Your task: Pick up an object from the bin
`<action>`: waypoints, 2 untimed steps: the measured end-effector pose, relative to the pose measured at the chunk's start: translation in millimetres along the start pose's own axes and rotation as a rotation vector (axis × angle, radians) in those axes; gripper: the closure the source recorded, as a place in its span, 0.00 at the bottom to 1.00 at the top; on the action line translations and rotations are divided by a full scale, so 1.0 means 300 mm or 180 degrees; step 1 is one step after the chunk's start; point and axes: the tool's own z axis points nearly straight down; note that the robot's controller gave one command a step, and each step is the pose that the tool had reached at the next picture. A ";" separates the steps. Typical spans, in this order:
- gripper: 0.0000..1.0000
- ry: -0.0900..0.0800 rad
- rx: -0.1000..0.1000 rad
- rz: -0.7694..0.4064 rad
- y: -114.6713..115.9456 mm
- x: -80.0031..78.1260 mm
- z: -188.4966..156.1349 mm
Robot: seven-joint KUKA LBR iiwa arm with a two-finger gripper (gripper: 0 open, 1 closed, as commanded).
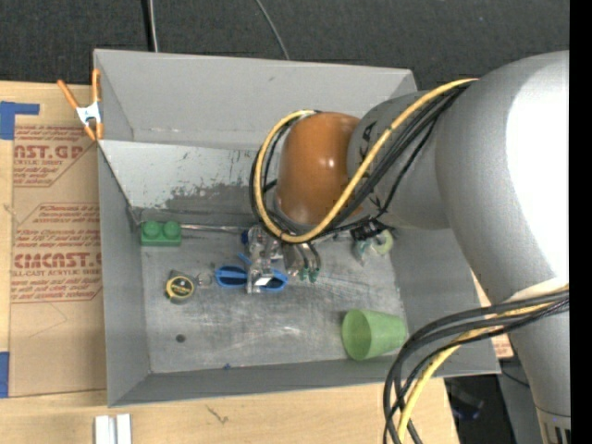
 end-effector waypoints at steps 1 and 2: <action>1.00 0.0021 0.0006 -0.0002 0.005 -0.010 -0.222; 1.00 0.0029 0.0007 -0.0005 0.009 -0.016 -0.329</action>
Offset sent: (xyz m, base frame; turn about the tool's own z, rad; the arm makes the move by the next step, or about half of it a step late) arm 0.0001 -0.0001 0.0624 0.0000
